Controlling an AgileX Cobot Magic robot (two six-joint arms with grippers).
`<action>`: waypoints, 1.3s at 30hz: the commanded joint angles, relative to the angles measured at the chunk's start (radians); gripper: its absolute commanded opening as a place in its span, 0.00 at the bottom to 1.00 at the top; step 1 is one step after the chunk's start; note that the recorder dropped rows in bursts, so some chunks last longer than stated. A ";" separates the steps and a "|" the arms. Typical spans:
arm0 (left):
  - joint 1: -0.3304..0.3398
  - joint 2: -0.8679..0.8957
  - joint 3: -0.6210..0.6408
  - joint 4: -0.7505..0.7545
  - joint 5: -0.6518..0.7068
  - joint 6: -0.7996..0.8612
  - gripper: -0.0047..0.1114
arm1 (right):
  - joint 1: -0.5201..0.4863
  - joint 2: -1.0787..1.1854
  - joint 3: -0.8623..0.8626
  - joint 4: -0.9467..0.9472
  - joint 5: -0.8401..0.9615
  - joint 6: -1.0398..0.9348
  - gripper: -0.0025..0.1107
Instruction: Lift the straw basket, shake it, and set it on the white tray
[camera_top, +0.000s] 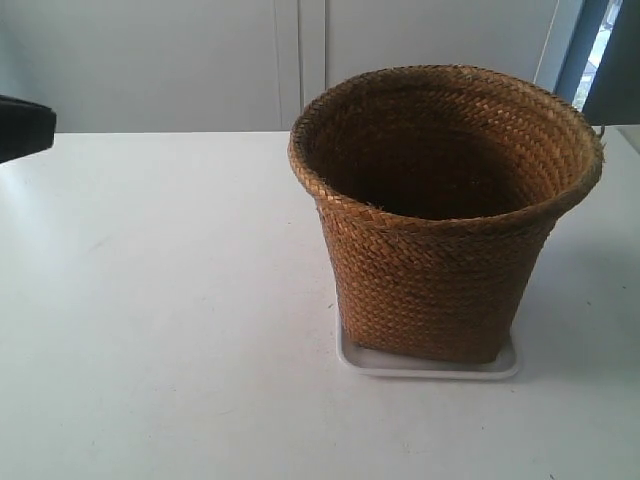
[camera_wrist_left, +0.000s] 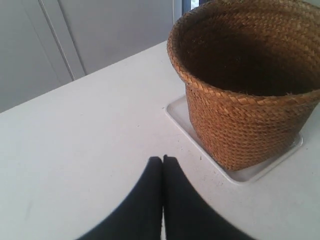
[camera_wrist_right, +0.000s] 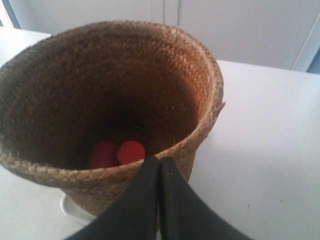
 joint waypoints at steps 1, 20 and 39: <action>-0.006 -0.028 0.017 0.000 0.092 0.000 0.04 | -0.008 -0.007 0.005 0.007 0.064 -0.006 0.02; 0.030 -0.057 0.017 0.000 0.129 0.014 0.04 | -0.008 -0.007 0.005 0.007 0.064 -0.004 0.02; 0.650 -0.617 0.562 -0.027 0.039 0.047 0.04 | -0.008 -0.007 0.005 0.007 0.064 -0.004 0.02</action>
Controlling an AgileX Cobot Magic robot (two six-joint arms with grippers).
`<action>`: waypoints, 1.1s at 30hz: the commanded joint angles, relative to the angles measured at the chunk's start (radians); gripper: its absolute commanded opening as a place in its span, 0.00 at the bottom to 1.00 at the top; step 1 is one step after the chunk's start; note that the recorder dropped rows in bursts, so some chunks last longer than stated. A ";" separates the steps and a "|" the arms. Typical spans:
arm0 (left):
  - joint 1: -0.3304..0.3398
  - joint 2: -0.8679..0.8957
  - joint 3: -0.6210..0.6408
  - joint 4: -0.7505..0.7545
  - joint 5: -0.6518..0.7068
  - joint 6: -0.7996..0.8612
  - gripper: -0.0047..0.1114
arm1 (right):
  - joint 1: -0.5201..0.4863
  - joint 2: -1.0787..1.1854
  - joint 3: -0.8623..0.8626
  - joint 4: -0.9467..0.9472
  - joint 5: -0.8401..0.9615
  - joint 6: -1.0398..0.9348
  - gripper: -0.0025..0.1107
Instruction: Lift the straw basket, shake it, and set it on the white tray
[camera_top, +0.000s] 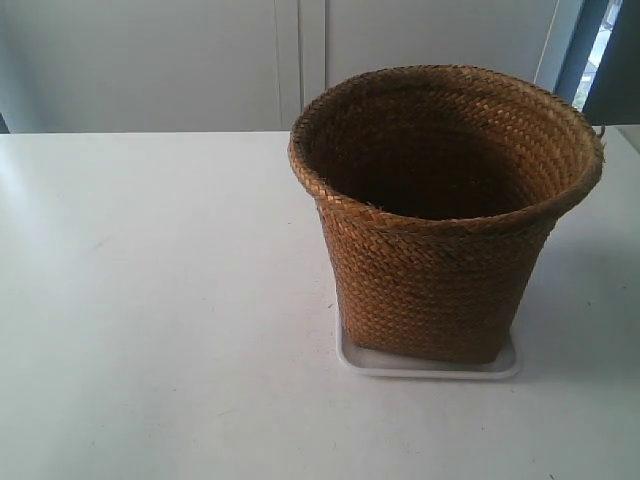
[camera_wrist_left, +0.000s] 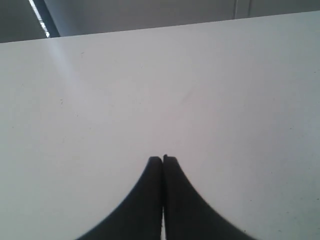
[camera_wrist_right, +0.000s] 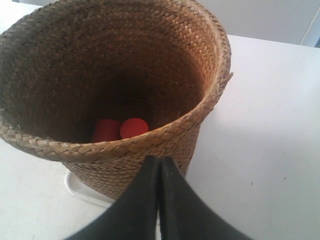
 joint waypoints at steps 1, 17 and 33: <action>0.016 -0.088 0.082 -0.009 -0.010 0.000 0.04 | -0.008 -0.007 0.004 0.003 -0.003 -0.004 0.02; 0.016 -0.203 0.275 -0.052 -0.077 -0.019 0.04 | -0.008 -0.007 0.004 0.003 -0.003 -0.004 0.02; -0.031 -0.203 0.288 -0.052 -0.032 -0.019 0.04 | -0.008 -0.007 0.004 0.003 -0.003 -0.004 0.02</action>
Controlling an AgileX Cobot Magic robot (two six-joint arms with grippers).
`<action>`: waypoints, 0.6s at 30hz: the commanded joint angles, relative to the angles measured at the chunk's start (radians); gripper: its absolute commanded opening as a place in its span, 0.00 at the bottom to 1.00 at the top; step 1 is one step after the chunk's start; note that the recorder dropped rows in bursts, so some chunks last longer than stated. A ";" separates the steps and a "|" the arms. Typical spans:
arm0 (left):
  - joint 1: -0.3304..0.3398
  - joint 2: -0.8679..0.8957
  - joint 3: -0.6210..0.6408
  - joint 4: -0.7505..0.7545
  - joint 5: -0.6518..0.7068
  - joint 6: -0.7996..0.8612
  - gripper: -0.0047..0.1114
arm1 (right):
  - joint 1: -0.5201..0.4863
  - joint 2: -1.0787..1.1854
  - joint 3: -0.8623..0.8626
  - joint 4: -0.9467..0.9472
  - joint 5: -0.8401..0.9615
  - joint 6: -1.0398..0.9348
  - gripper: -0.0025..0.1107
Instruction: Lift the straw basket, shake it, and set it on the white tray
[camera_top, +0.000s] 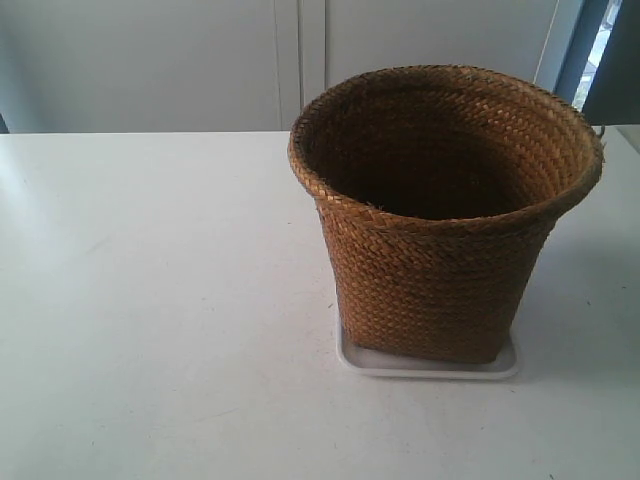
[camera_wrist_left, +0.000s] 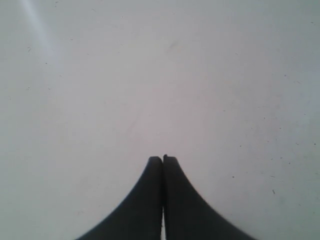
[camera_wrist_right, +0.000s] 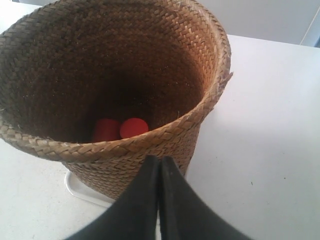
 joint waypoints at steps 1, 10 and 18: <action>-0.005 -0.004 0.030 -0.008 -0.026 -0.005 0.04 | -0.008 -0.007 0.004 0.001 -0.004 -0.004 0.02; -0.005 -0.004 0.107 -0.008 -0.085 -0.013 0.04 | -0.008 -0.007 0.004 0.001 -0.004 -0.004 0.02; -0.007 -0.004 0.107 -0.008 -0.087 -0.013 0.04 | -0.008 -0.007 0.004 0.001 -0.004 -0.004 0.02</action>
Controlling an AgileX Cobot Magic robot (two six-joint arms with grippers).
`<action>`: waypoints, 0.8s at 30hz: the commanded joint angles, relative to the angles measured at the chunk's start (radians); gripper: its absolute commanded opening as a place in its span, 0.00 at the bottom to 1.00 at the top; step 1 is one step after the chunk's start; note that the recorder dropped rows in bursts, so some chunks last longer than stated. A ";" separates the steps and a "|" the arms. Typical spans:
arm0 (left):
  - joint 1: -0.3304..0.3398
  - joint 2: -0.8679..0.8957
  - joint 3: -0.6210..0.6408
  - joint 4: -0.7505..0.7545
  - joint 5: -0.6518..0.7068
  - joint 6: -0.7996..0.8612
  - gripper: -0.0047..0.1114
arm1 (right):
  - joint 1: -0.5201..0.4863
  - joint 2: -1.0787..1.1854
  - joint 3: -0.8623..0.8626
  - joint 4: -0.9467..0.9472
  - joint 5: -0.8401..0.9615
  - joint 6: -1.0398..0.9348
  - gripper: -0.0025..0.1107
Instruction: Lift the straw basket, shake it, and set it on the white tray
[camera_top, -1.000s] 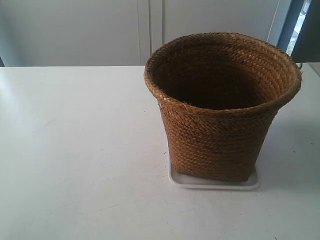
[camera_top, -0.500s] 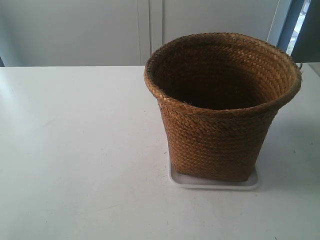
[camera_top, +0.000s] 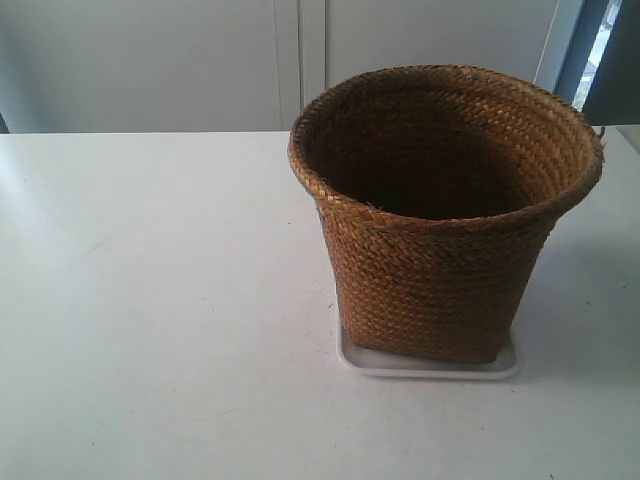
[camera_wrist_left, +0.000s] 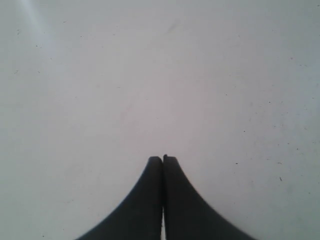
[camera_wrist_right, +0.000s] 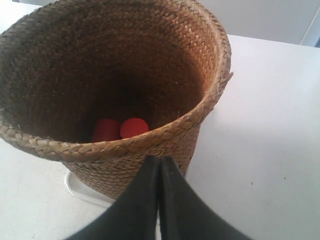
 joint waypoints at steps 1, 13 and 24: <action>-0.007 -0.004 0.006 -0.008 -0.005 -0.009 0.04 | -0.008 -0.007 0.004 0.001 -0.004 -0.004 0.02; -0.007 -0.004 0.006 -0.008 -0.005 -0.004 0.04 | -0.008 -0.007 0.004 0.001 -0.004 -0.004 0.02; -0.007 -0.004 0.006 -0.008 -0.005 -0.004 0.04 | -0.008 -0.055 0.011 -0.021 -0.004 -0.030 0.02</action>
